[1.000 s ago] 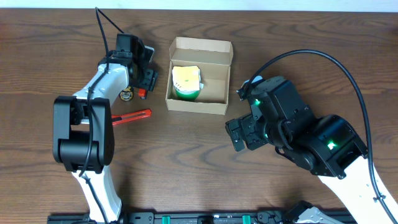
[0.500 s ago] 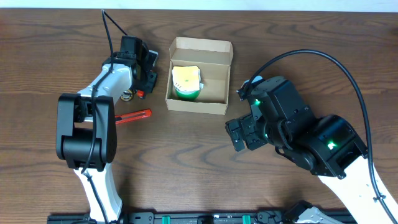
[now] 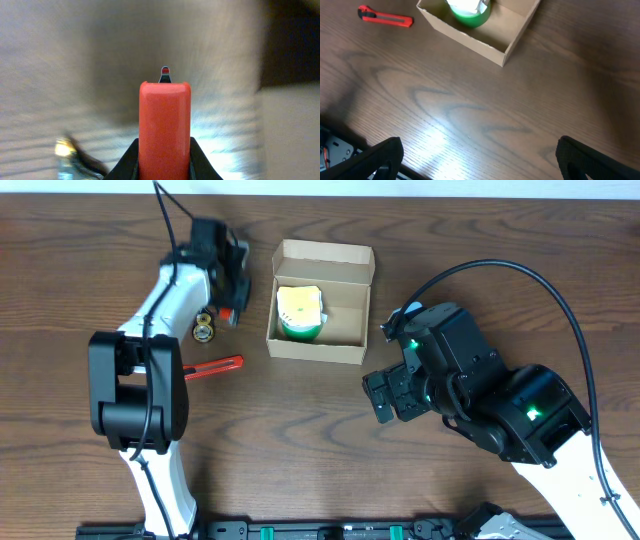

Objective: Pack container
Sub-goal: 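Grasp the red lighter with the left gripper, then carry the red lighter with the left gripper and drop it into the box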

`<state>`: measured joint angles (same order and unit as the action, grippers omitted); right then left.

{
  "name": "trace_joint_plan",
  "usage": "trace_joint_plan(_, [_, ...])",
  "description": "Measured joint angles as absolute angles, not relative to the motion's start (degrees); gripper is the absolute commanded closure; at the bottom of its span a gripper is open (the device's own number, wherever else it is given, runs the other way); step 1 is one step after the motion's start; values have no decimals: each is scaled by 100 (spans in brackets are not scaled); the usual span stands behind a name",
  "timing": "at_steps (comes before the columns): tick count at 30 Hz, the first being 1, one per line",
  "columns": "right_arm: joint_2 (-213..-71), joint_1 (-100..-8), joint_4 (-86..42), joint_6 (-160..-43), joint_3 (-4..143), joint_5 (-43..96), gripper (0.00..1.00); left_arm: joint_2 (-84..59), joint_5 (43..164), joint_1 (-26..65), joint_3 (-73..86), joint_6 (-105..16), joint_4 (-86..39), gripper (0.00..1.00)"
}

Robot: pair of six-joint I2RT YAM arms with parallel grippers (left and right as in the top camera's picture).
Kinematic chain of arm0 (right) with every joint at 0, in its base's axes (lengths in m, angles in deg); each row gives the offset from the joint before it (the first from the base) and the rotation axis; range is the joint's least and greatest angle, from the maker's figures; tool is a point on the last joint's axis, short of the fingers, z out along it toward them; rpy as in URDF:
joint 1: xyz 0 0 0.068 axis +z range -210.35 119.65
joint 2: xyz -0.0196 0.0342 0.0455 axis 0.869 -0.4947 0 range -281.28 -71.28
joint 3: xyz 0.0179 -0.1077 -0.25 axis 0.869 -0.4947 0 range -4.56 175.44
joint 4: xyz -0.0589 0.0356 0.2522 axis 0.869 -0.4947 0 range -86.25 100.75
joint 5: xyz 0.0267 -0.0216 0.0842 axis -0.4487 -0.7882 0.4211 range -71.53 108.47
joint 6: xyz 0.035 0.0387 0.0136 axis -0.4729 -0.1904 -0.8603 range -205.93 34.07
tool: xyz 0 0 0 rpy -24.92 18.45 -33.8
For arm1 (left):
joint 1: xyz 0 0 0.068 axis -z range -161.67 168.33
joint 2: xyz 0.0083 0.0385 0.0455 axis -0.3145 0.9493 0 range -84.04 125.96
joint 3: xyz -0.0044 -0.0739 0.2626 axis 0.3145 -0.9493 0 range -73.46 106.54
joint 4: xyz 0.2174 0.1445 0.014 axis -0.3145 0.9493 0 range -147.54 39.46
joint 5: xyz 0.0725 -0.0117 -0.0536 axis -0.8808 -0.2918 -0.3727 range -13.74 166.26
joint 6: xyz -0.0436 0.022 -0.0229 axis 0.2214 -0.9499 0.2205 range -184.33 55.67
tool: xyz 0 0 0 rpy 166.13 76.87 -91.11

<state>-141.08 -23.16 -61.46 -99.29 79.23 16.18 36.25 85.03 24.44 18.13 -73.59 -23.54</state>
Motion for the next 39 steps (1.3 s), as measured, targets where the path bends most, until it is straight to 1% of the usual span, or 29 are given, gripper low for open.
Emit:
trace_joint_plan(5, [-14108, -2316, -6146, -9929, 7923, 1618, 1, 3536, 8503, 2486, 2893, -6719, -1836, 94])
trace_joint_plan(9, [-14108, -2316, -6146, -9929, 7923, 1616, 1, 3186, 8505, 2713, 3140, -6065, -1701, 94])
trace_joint_plan(13, [-14108, -2316, -6146, -9929, 7923, 1616, 1, 2812, 8562, 3222, 3190, -5438, -1401, 94])
trace_joint_plan(17, [-14108, -2316, -6146, -9929, 7923, 1618, 1, 2746, 8792, 3873, 3205, -4966, -1211, 94])
trace_joint_plan(22, [-14108, -2316, -6146, -9929, 7923, 1618, 1, 2766, 8984, 4564, 3203, -4745, -1176, 94])
trace_joint_plan(26, [-14108, -2316, -6144, -9929, 7923, 1618, 1, 2766, 9001, 4909, 3203, -4649, -1062, 94])
trace_joint_plan(32, [-14108, -2316, -6146, -9929, 7923, 1618, 1, 2867, 8910, 5084, 3203, -4515, -986, 94])
trace_joint_plan(39, [-14108, -2316, -6146, -9929, 7923, 1618, 1, 3330, 8822, 5148, 3203, -4443, -995, 94])
